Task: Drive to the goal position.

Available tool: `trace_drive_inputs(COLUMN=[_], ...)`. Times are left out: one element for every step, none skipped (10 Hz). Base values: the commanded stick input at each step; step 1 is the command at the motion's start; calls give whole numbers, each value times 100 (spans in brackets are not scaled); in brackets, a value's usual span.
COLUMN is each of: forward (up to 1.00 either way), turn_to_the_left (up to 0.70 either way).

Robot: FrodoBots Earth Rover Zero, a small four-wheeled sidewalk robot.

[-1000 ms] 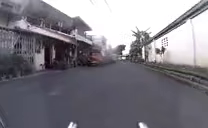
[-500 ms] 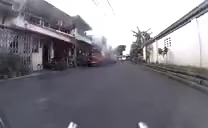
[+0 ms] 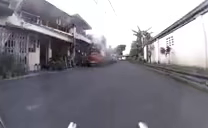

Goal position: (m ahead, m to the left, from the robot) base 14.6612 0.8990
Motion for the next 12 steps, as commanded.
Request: trace_drive_inputs(forward=[70, 70, 70, 70, 70, 70, 70, 70, 70, 70, 70, 70], turn_to_the_left=[0, 0, -6, -21, -33, -35, -8, 0, 0, 0, 0, 0])
